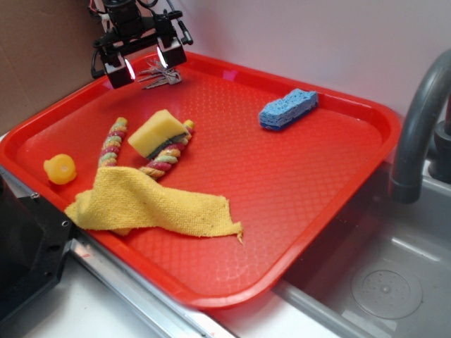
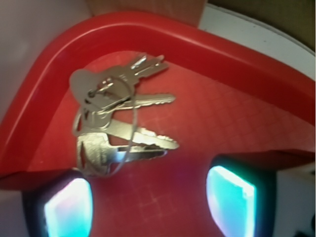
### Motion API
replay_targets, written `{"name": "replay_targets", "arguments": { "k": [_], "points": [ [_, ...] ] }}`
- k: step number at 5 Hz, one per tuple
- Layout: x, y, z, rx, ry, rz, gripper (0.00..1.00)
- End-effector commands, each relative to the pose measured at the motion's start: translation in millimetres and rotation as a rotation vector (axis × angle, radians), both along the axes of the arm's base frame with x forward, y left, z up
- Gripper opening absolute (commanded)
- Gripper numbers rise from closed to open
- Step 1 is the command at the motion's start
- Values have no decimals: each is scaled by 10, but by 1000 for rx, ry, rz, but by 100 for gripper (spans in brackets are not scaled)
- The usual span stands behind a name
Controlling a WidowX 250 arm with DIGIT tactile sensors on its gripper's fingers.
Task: Grab the silver keys.
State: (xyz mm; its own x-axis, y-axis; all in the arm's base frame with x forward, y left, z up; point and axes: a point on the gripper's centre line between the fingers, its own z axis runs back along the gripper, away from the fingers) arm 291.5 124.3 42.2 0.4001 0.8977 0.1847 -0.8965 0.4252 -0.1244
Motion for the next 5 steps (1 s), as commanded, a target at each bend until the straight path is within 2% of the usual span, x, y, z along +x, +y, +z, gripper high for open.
{"name": "replay_targets", "arguments": {
  "k": [1,2,5],
  "points": [
    [93,236,261,24,-94,13,100],
    [134,303,194,23,-67,36,100],
    [154,438,143,22,-62,69,100]
  ]
}}
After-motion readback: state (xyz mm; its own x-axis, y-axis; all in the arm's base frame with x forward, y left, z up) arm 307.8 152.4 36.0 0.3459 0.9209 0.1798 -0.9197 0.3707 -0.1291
